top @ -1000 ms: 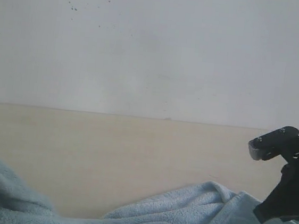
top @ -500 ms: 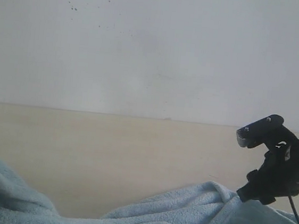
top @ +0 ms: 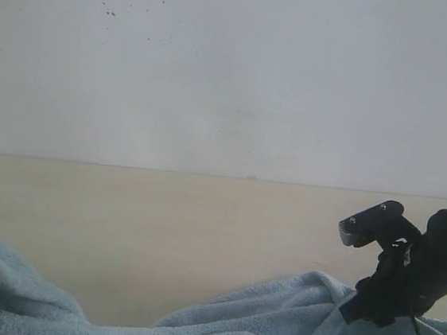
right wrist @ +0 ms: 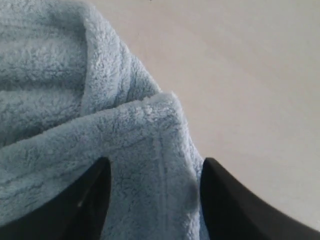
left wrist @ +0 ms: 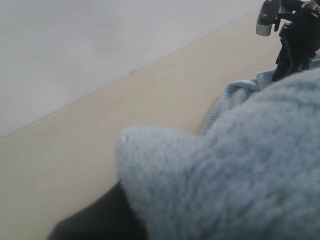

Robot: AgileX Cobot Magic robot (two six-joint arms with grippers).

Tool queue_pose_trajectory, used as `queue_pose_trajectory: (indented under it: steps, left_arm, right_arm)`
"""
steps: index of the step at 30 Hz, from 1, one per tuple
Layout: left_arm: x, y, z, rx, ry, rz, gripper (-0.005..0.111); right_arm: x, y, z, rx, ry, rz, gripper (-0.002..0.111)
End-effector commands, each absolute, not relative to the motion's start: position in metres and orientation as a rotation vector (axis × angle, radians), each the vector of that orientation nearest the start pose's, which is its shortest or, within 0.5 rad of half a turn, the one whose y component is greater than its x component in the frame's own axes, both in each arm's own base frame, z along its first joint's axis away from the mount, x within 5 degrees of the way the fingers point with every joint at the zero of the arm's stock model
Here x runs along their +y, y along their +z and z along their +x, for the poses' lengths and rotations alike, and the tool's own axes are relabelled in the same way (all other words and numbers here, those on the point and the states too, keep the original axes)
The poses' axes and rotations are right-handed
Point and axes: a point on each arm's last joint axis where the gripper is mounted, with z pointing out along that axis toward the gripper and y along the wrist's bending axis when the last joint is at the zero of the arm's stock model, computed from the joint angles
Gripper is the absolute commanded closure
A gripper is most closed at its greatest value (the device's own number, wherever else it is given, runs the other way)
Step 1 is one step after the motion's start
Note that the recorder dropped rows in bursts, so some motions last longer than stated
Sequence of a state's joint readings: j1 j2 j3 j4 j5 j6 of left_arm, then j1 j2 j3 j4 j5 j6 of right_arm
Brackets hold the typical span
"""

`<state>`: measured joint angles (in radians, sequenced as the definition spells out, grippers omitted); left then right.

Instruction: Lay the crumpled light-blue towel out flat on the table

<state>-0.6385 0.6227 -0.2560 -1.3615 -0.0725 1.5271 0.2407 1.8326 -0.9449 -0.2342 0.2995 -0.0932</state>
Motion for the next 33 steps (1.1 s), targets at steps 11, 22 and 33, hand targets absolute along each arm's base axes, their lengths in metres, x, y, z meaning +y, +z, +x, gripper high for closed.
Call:
queue_pose_trajectory:
  steps: [11, 22, 33]
  left_arm:
    - [-0.071, 0.249, 0.107, 1.718, -0.274, 0.652, 0.103]
    - [-0.065, 0.25, 0.111, 1.725, -0.224, 0.581, 0.103]
    - [-0.036, 0.243, 0.118, 1.882, -0.038, 0.208, 0.103]
  right_arm:
    - [0.075, 0.134, 0.334, 2.61, -0.111, -0.69, 0.108]
    - [0.069, 0.203, 0.314, 2.568, -0.062, -0.437, 0.108]
    - [0.061, 0.224, 0.252, 3.019, -0.02, -0.524, 0.108]
